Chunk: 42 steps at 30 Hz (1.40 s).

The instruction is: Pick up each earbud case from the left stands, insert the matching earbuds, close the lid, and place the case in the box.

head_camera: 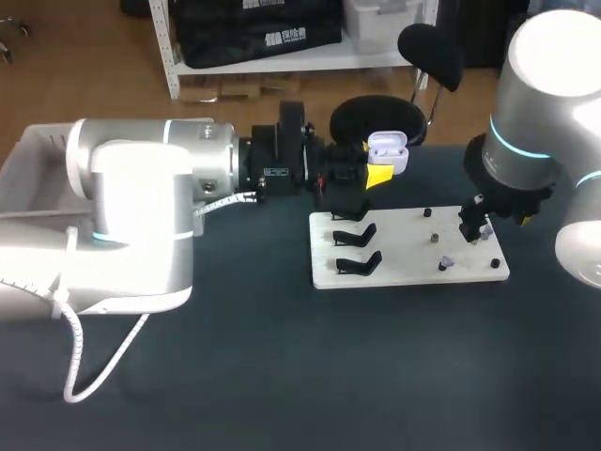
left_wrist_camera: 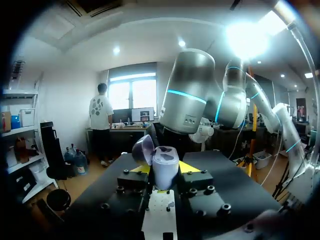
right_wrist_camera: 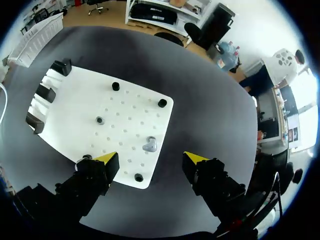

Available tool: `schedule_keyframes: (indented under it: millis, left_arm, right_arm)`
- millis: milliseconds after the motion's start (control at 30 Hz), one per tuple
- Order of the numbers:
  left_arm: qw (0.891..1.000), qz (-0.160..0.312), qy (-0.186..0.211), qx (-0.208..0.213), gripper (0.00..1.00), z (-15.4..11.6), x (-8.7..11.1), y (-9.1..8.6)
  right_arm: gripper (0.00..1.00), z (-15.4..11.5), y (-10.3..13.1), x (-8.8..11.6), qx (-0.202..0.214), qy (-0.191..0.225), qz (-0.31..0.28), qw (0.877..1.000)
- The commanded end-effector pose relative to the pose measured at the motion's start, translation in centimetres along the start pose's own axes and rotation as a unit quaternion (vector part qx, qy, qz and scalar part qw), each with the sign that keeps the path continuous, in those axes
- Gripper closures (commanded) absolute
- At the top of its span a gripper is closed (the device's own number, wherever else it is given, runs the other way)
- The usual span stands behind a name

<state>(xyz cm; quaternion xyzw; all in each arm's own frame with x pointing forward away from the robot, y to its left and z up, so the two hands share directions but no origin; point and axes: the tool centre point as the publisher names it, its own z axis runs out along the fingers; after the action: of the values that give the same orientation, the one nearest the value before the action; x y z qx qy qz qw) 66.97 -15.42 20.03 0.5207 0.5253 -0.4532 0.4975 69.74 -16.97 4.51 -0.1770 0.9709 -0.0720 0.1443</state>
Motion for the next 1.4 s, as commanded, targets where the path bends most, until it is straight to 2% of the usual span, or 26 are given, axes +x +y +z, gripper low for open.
schedule_keyframes:
  millis: [33,133,167,467,967,1033,1267,1300,1400]
  left_arm:
    - [1.000,0.001,-0.003,-0.002,1.00,0.0,0.1,0.0]
    - [1.000,0.001,-0.003,-0.002,1.00,0.0,0.1,0.0]
    - [1.000,0.001,-0.003,-0.002,1.00,0.0,0.1,0.0]
    - [1.000,0.001,-0.003,-0.002,1.00,0.0,0.1,0.0]
    - [1.000,0.001,-0.003,-0.002,1.00,0.0,0.1,0.0]
    - [1.000,0.001,-0.003,-0.002,1.00,0.0,0.1,0.0]
    - [1.000,0.001,-0.003,-0.002,1.00,0.0,0.1,0.0]
    - [1.000,0.001,-0.003,-0.002,1.00,0.0,0.1,0.0]
    - [1.000,0.001,-0.003,-0.002,1.00,0.0,0.1,0.0]
  right_arm:
    - [0.31,0.1,-0.4,-0.3,-0.008,0.009,-0.014,1.000]
    - [0.48,0.2,-0.3,-0.5,-0.010,0.011,-0.028,0.999]
    - [0.50,0.3,-0.1,-0.5,-0.010,0.013,-0.033,0.999]
    - [0.48,1.0,0.3,0.2,-0.024,0.025,-0.033,0.999]
    - [0.57,2.0,0.0,-0.7,-0.016,0.034,-0.024,0.999]
    - [0.61,2.0,0.0,-0.7,-0.016,0.034,-0.024,0.999]
    - [0.60,2.2,0.0,-0.6,-0.016,0.037,-0.021,0.999]
    - [0.61,2.3,0.1,-0.6,-0.016,0.037,-0.020,0.999]
    - [0.72,2.4,0.1,-0.7,-0.015,0.038,-0.018,0.999]
